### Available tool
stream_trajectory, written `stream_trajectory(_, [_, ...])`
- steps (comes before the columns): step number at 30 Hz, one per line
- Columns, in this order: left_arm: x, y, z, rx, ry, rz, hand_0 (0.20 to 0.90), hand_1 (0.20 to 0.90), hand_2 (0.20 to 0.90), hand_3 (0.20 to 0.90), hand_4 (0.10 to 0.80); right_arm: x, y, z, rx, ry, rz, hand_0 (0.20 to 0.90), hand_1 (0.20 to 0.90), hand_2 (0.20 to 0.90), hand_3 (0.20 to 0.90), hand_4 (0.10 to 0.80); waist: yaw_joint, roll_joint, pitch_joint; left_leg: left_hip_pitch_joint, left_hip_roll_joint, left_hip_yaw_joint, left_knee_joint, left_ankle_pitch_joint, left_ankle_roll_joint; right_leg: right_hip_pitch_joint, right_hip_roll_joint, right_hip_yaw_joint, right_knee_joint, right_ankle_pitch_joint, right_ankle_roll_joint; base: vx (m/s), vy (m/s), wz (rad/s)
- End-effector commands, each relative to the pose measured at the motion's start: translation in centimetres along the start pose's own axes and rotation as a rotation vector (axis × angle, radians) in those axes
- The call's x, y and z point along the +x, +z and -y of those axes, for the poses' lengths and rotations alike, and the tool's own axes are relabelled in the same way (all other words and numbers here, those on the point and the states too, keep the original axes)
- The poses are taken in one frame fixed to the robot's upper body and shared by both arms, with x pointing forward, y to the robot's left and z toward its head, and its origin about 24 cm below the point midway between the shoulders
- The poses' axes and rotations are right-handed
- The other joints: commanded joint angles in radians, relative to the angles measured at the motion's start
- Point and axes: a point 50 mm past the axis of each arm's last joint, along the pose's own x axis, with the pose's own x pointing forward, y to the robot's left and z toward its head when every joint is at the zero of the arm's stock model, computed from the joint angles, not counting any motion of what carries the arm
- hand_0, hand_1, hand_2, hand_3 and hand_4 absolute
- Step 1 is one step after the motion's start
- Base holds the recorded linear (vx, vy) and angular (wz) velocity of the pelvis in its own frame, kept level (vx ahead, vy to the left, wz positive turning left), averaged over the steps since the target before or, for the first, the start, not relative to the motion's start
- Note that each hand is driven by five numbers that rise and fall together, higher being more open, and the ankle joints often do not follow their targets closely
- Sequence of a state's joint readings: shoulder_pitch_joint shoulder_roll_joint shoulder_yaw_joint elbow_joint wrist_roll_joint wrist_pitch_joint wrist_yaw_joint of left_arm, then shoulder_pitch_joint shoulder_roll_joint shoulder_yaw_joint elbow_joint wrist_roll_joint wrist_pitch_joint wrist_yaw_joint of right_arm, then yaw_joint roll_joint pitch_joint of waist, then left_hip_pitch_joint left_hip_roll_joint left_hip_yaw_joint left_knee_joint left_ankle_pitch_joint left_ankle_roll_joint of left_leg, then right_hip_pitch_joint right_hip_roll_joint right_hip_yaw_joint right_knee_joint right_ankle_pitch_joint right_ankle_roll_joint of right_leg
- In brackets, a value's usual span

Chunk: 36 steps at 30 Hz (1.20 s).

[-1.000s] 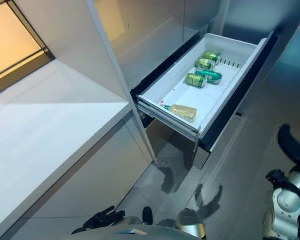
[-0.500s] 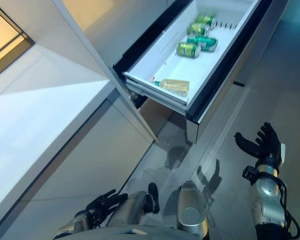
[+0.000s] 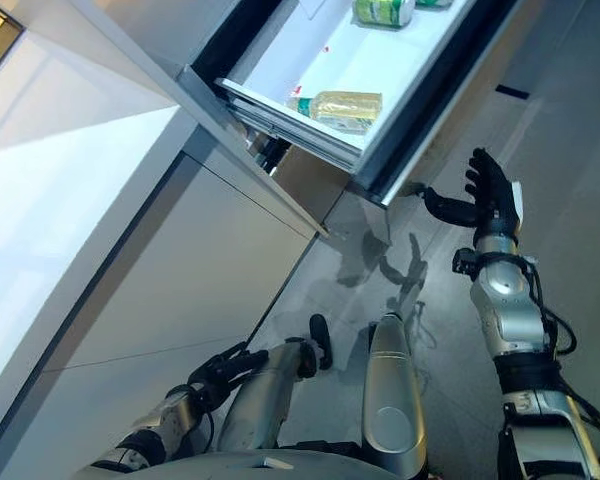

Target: Put drinks into fridge and close the fridge

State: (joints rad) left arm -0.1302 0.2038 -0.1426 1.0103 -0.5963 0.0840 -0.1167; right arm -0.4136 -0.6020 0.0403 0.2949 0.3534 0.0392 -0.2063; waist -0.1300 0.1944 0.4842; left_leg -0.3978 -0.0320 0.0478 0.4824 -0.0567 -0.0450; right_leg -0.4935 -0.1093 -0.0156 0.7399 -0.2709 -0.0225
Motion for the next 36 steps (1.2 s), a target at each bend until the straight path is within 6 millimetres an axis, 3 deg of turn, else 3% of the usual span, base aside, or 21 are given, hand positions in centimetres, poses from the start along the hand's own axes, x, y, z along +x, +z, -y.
stream_trajectory(1, [-0.7,-2.9,-1.1,0.024,0.048,-0.104,0.9,0.9,0.9,0.9,0.8,2.3,8.7,-4.7,-0.034,0.182,0.309,0.9,0.9,0.9,0.9,0.8,0.058,-0.007,0.004,-0.014,-0.056,0.037,0.071,-0.051,0.087,0.012,0.051,-0.052,-0.091,0.086,-0.057,-0.052,0.03,-0.02])
stream_trajectory(2, [-0.5,-2.6,-0.7,0.027,0.041,-0.101,0.9,0.9,0.9,0.9,0.8,2.6,9.8,-6.1,-0.038,0.224,0.325,0.9,0.9,0.9,0.9,0.8,0.067,-0.002,0.011,-0.022,-0.059,0.036,0.073,-0.044,0.086,0.003,0.048,-0.055,-0.088,0.088,-0.057,-0.036,0.025,-0.04])
stream_trajectory(9, [-0.2,-1.9,0.5,0.029,0.01,-0.088,0.9,0.9,0.9,0.9,0.8,2.8,12.5,-10.3,-0.089,0.35,0.377,0.9,0.9,0.9,0.9,0.8,0.096,0.021,0.033,-0.025,-0.071,0.028,0.053,-0.022,0.082,-0.008,0.038,-0.06,-0.095,0.092,-0.055,-0.032,0.048,-0.06])
stream_trajectory(18, [0.1,-1.5,1.7,0.066,-0.04,-0.083,0.9,0.9,0.9,0.9,0.8,0.7,16.0,-18.0,-0.144,0.592,0.449,0.9,0.9,0.9,0.9,0.8,0.148,0.052,0.036,-0.01,-0.093,0.012,0.001,0.001,0.08,-0.007,0.018,-0.071,-0.125,0.103,-0.054,-0.022,0.03,0.05])
stream_trajectory(23, [0.1,-1.6,1.9,0.089,-0.052,-0.086,0.9,0.9,0.9,0.9,0.8,-0.6,16.8,-20.6,-0.142,0.71,0.479,0.9,0.9,0.9,0.9,0.8,0.167,0.064,0.036,0.005,-0.099,0.006,-0.014,0.006,0.077,0.007,0.007,-0.078,-0.138,0.107,-0.053,-0.005,0.011,0.07])
stream_trajectory(29, [0.0,-1.7,1.9,0.116,-0.06,-0.083,0.9,0.9,0.9,0.9,0.8,-1.5,17.9,-22.0,-0.126,0.748,0.517,0.9,0.9,0.9,0.9,0.8,0.186,0.076,0.035,0.032,-0.107,-0.003,-0.038,0.005,0.078,0.035,-0.004,-0.082,-0.162,0.115,-0.049,-0.011,0.012,0.11])
stream_trajectory(36, [-0.1,-1.8,1.6,0.15,-0.05,-0.072,0.9,0.9,0.9,0.9,0.8,-0.6,19.1,-20.4,-0.059,0.583,0.572,0.9,0.9,0.9,0.9,0.8,0.2,0.068,0.018,0.066,-0.11,-0.012,-0.065,0.0,0.083,0.071,-0.004,-0.092,-0.189,0.119,-0.05,-0.024,-0.004,0.09])
